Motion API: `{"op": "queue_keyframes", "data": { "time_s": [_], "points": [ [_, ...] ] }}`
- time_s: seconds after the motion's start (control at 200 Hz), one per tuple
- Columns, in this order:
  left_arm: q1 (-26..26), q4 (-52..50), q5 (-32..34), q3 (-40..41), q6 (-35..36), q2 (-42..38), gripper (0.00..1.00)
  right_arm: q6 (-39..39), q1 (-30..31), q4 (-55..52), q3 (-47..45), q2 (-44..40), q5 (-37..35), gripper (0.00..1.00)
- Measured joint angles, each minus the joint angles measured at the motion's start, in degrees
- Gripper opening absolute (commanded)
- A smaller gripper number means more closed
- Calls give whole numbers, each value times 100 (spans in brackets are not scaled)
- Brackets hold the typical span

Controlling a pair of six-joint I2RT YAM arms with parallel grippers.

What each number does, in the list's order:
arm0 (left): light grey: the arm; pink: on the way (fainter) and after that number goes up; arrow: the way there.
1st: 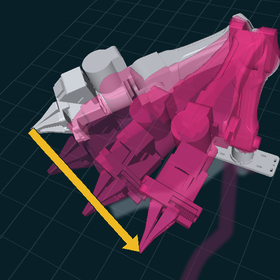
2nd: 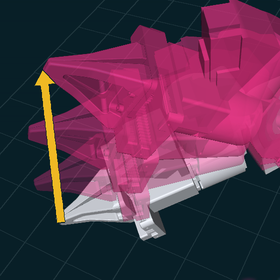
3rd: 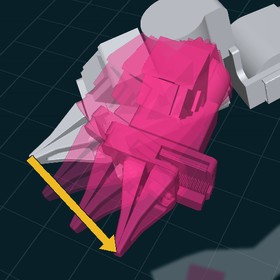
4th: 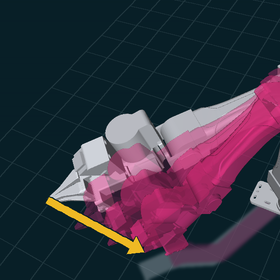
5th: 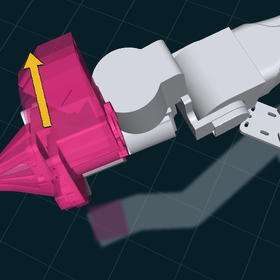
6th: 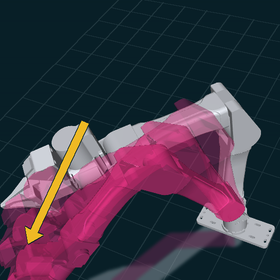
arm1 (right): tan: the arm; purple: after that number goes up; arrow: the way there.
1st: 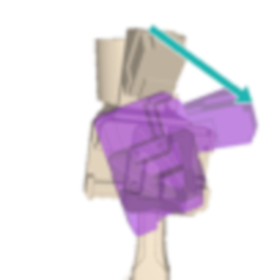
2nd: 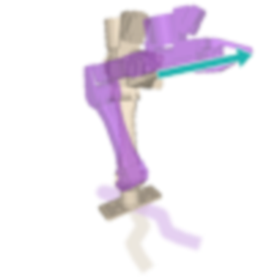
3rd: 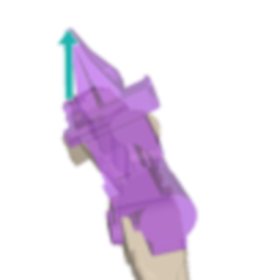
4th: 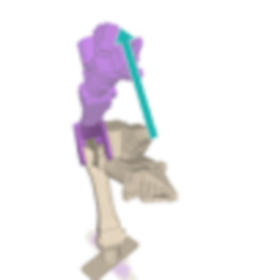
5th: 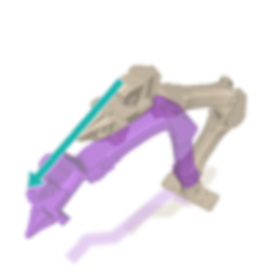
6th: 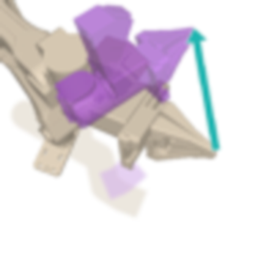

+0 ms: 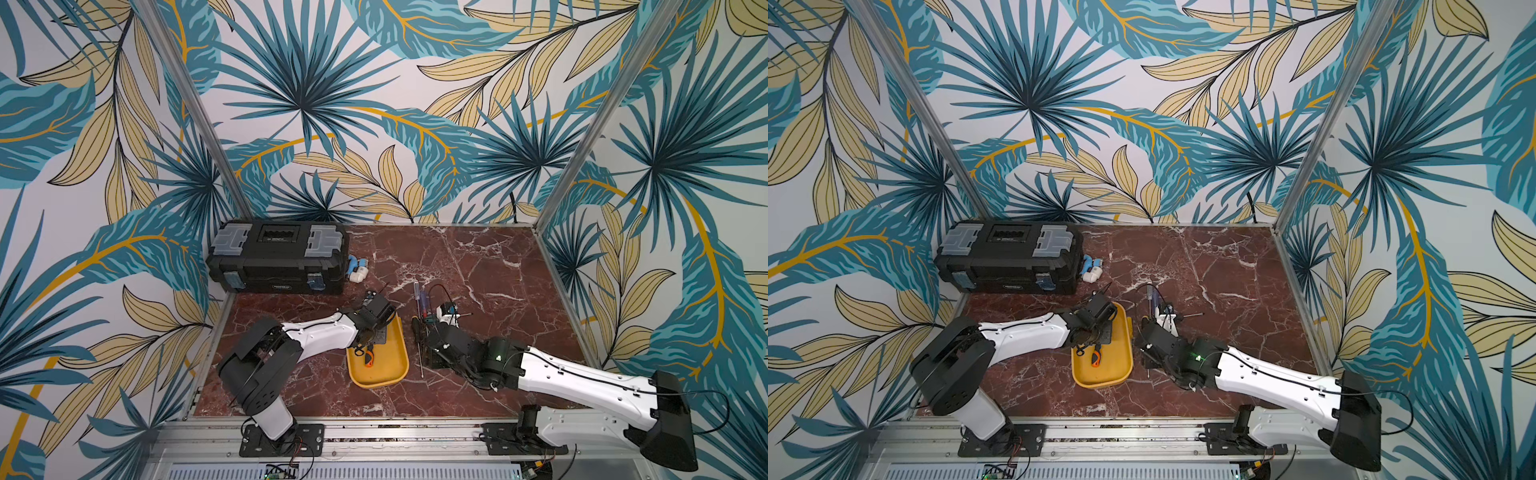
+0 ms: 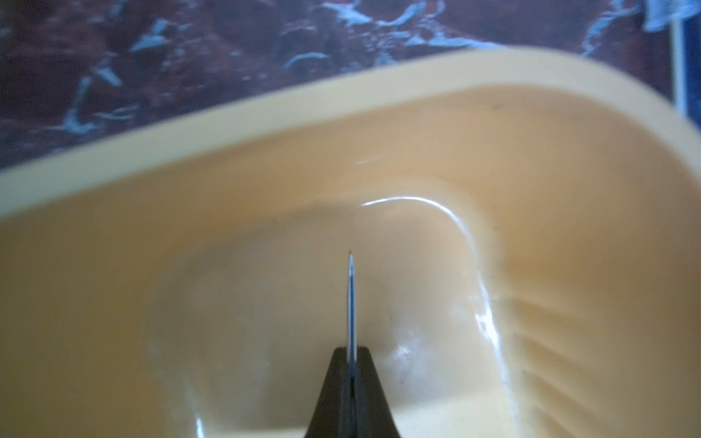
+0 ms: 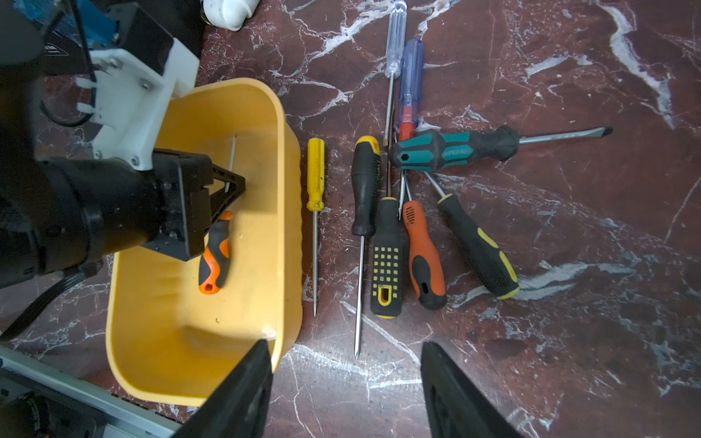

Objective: Put the screwdriver on the desktop into the storage box
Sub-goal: Adjust the storage box at the center of the board, then place the screwdriver in the storage box.

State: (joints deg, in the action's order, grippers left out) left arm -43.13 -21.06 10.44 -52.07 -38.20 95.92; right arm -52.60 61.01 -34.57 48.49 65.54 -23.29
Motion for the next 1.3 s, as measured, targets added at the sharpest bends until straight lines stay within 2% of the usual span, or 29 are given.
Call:
{"op": "queue_keyframes", "data": {
  "time_s": [0.215, 0.421, 0.516, 0.606, 0.747, 0.927, 1.017, 1.168, 1.303],
  "points": [
    [-334, 273, -284, -595, 151, 396, 0, -42, -35, -2, -155, -173, 0, 67],
    [-389, 111, -140, -673, -83, 387, 0, -39, -39, 0, -188, -188, 70, 66],
    [-385, -131, 46, -610, -280, 98, 0, -17, -46, 20, -164, 13, 278, 61],
    [-361, -323, 203, -376, -455, -501, 0, 35, -50, 79, -118, 417, 507, 57],
    [-247, -494, 273, 28, -647, -1272, 0, 116, -50, 151, 39, 1082, 739, 55],
    [-61, -544, 243, 348, -767, -1368, 0, 302, -50, 284, 535, 1698, 927, 54],
    [-9, -538, 219, 457, -793, -1305, 0, 369, -50, 385, 767, 1974, 962, 48],
    [33, -435, 140, 496, -828, -1067, 0, 354, -50, 470, 844, 2334, 927, 31],
    [50, -374, 87, 496, -822, -896, 0, 175, -50, 474, 837, 2439, 925, 21]
  ]
}}
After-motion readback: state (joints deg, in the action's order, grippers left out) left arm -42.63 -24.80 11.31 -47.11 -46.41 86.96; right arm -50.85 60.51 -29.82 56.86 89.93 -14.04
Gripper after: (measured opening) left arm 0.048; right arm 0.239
